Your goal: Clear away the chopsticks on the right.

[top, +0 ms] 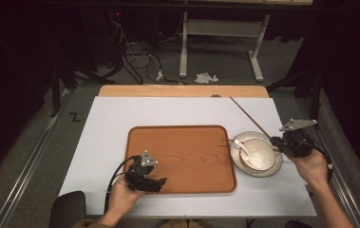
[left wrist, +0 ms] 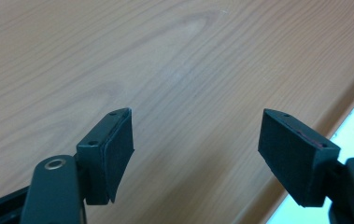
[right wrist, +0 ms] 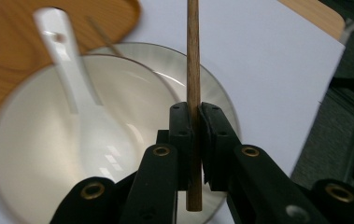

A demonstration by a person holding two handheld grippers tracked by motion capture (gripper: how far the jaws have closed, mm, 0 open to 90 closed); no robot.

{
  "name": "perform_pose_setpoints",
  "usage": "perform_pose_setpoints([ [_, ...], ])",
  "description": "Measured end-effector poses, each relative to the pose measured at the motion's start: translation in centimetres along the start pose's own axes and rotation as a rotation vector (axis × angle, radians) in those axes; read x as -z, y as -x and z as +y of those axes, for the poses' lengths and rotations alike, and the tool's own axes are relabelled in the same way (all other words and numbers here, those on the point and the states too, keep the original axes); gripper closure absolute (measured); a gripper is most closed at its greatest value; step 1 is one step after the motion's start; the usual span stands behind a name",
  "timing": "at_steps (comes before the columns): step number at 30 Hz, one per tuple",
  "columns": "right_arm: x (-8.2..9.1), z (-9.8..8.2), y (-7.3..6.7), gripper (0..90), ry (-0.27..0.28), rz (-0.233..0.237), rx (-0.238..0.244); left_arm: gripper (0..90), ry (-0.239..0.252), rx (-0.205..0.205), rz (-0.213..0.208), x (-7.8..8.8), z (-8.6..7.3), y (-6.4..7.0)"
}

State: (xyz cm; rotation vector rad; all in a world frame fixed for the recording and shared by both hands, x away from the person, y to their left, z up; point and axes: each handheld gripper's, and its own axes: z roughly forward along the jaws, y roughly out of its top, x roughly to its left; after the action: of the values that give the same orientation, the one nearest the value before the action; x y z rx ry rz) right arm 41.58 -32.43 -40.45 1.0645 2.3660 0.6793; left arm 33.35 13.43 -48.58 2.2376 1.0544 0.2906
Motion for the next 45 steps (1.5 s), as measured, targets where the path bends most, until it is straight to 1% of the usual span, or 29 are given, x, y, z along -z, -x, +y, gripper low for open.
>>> perform_pose_setpoints([
  [3,1.2,0.3,-1.7,84.8,0.018,0.020,0.022,26.8,-0.002,-0.002,0.001,0.0,0.0,0.0],
  [4,1.9,0.5,-2.9,84.8,0.042,0.042,0.035,26.8,-0.002,-0.003,0.001,0.0,0.0,0.0],
  [5,1.9,0.5,-2.9,84.8,0.042,0.042,0.035,26.8,-0.002,-0.003,0.001,0.0,0.0,0.0],
  [7,2.5,0.7,-4.0,84.8,0.059,0.068,0.040,26.8,-0.002,-0.003,0.001,0.0,0.0,0.0],
  [9,2.6,0.8,-5.1,84.7,0.072,0.097,0.054,26.8,0.000,-0.002,0.003,0.0,0.0,0.1],
  [10,2.6,0.8,-5.6,84.7,0.069,0.108,0.063,26.8,0.000,-0.002,0.003,0.0,0.0,0.1],
  [11,2.4,0.8,-6.7,84.6,0.073,0.134,0.067,26.8,-0.001,-0.003,0.003,0.0,0.0,0.1],
  [12,2.4,0.8,-6.7,84.6,0.073,0.134,0.067,26.8,-0.002,-0.004,0.001,0.0,0.0,0.1],
  [13,2.1,0.8,-7.8,84.6,0.067,0.154,0.073,26.8,-0.001,-0.005,0.002,0.0,0.0,0.1],
  [14,2.1,0.8,-7.8,84.6,0.067,0.154,0.073,26.8,-0.001,-0.005,0.000,0.0,0.0,0.1],
  [16,1.5,0.8,-8.8,84.5,0.062,0.178,0.078,26.8,0.001,-0.003,0.000,0.1,0.0,0.1],
  [17,0.8,0.7,-9.9,84.4,0.045,0.196,0.079,26.8,0.004,-0.001,-0.001,0.1,0.0,0.0],
  [18,0.4,0.6,-10.4,84.4,0.037,0.200,0.085,26.8,0.004,-0.001,-0.001,0.1,0.0,0.0],
  [19,0.4,0.6,-10.4,84.4,0.037,0.200,0.085,26.8,0.004,-0.001,-0.001,0.1,0.0,0.0],
  [24,-1.5,0.7,-12.3,84.3,-0.002,0.228,0.100,26.8,0.006,-0.001,-0.001,0.2,0.0,0.0],
  [30,-3.2,0.8,-13.3,84.3,-0.032,0.239,0.093,26.8,0.002,-0.005,-0.002,0.1,0.0,0.1],
  [31,-3.8,0.8,-13.7,84.2,-0.046,0.244,0.091,26.8,0.001,-0.006,-0.002,0.1,0.0,0.1],
  [32,-3.8,0.8,-13.7,84.2,-0.046,0.244,0.091,26.8,0.002,-0.006,-0.002,0.1,0.0,0.1],
  [33,-4.1,0.8,-13.9,84.2,-0.058,0.241,0.099,26.8,0.003,-0.005,-0.002,0.1,0.0,0.1],
  [36,-4.9,0.7,-14.2,84.3,-0.085,0.237,0.099,26.8,0.006,-0.002,-0.001,0.2,0.0,0.0],
  [37,-5.3,0.6,-14.4,84.2,-0.103,0.232,0.096,26.8,0.005,-0.002,-0.003,0.2,0.0,0.0],
  [39,-5.5,0.6,-14.4,84.2,-0.106,0.229,0.103,26.8,0.004,-0.003,-0.005,0.1,0.0,0.1],
  [41,-5.8,0.5,-14.7,84.1,-0.119,0.230,0.095,26.8,0.004,-0.005,-0.006,0.1,0.0,0.1],
  [42,-6.0,0.4,-14.7,84.1,-0.126,0.228,0.103,26.8,0.004,-0.004,-0.006,0.1,0.0,0.1],
  [45,-6.5,0.2,-15.0,84.0,-0.150,0.226,0.109,26.8,0.008,-0.001,-0.005,0.2,0.0,0.0],
])
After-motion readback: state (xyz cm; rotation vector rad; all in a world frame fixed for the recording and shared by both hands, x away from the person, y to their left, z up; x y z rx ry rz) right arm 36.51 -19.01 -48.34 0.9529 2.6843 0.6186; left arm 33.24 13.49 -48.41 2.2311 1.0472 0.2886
